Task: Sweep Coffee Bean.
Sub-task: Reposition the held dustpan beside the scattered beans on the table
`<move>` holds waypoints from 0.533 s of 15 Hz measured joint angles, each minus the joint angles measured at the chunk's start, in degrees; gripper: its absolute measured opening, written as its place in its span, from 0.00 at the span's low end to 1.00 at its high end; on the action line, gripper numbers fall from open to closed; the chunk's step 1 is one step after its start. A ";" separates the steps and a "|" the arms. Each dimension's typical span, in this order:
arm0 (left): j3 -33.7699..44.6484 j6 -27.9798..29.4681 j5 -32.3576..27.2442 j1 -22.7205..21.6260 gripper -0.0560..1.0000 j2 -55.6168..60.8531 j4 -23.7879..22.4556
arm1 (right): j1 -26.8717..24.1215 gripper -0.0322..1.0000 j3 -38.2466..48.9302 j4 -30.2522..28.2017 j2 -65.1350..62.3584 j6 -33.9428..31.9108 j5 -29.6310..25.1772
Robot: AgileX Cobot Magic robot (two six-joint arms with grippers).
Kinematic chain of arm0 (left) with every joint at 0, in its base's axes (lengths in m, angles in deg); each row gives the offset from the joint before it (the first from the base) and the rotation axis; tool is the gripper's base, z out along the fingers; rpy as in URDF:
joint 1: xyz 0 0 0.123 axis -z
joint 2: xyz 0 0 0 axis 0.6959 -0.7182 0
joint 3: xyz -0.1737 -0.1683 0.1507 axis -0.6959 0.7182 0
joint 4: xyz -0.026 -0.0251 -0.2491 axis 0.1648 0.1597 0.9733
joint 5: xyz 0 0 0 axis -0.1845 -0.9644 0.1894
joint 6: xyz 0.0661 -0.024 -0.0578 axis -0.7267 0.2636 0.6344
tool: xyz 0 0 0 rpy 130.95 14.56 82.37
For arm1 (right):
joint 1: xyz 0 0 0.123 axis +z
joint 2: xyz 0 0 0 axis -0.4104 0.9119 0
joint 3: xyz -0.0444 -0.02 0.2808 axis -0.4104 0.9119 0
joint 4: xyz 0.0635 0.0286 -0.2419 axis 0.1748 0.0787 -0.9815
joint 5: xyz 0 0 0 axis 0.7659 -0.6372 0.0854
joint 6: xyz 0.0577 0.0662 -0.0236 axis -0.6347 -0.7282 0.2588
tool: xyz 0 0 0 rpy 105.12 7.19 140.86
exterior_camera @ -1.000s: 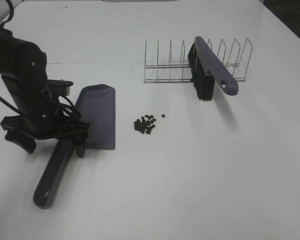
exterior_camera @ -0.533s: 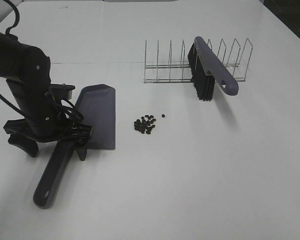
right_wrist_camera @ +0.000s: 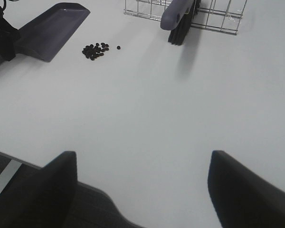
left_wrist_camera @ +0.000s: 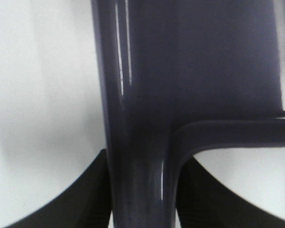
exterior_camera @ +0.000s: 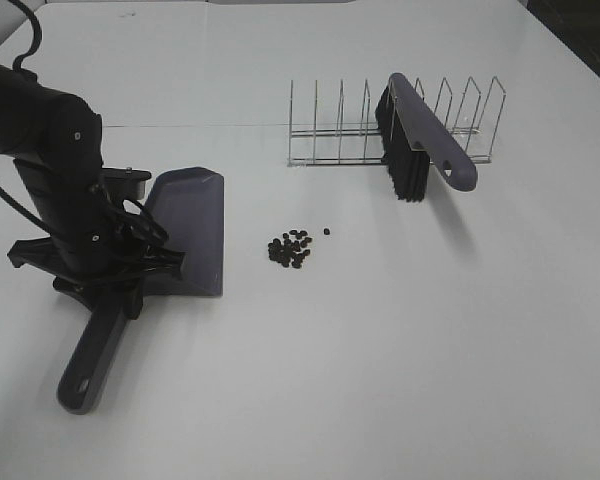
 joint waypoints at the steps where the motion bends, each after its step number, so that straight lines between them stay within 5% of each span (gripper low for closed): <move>1: 0.00 0.00 0.00 0.00 0.36 0.00 0.00 | 0.00 0.65 0.00 0.00 0.00 0.00 0.00; 8: -0.06 -2.06 -4.93 0.00 0.36 0.29 -2.64 | 0.00 0.65 0.00 0.17 0.00 0.00 0.00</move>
